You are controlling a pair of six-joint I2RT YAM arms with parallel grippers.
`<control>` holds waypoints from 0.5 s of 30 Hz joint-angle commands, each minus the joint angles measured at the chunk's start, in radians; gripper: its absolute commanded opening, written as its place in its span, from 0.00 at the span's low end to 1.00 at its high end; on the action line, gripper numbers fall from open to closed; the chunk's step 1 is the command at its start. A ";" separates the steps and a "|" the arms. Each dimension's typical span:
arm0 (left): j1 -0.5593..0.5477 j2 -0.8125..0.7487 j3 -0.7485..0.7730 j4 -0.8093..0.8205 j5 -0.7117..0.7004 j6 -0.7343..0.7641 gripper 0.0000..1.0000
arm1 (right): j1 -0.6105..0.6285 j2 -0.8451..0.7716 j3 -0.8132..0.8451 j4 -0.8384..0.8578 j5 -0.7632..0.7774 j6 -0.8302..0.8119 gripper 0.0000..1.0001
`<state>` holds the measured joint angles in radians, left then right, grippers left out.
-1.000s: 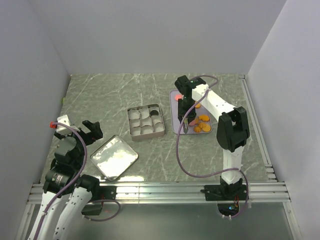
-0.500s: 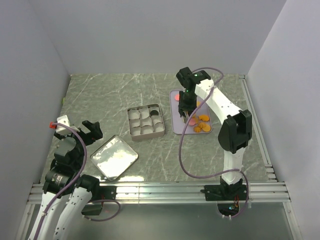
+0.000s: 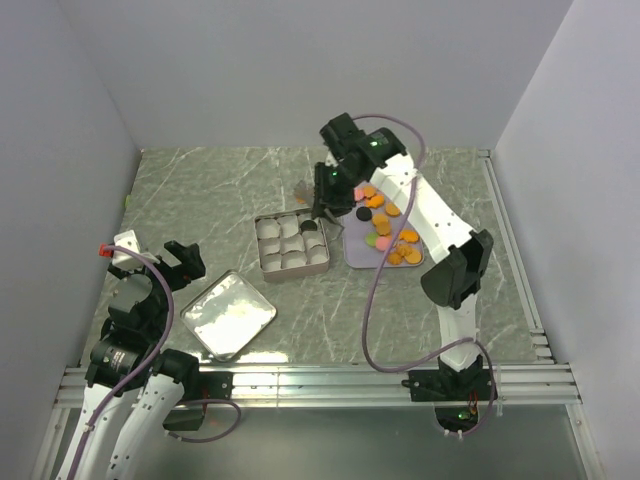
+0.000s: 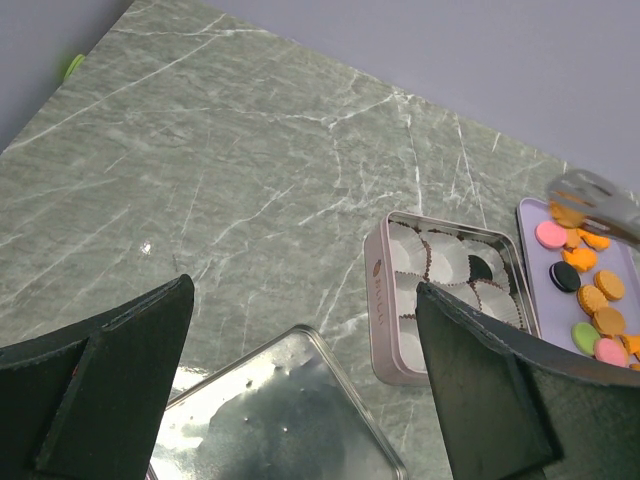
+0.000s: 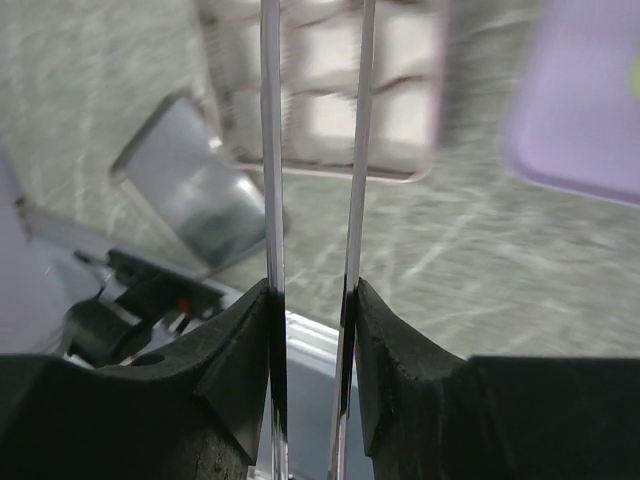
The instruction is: Pack the cookies
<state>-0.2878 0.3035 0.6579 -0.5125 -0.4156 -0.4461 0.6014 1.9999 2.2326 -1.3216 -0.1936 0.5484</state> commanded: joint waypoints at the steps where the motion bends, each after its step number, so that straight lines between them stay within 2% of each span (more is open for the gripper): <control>1: -0.001 -0.006 0.000 0.037 0.014 0.018 0.99 | 0.055 0.066 0.070 0.038 -0.084 0.047 0.23; 10: -0.001 -0.007 -0.001 0.039 0.018 0.020 0.99 | 0.078 0.134 0.099 0.085 -0.106 0.087 0.23; 15: -0.001 -0.006 0.000 0.037 0.017 0.020 0.99 | 0.080 0.129 0.024 0.108 -0.083 0.078 0.23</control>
<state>-0.2878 0.3035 0.6579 -0.5125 -0.4145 -0.4458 0.6804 2.1567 2.2799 -1.2633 -0.2794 0.6277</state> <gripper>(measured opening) 0.994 0.414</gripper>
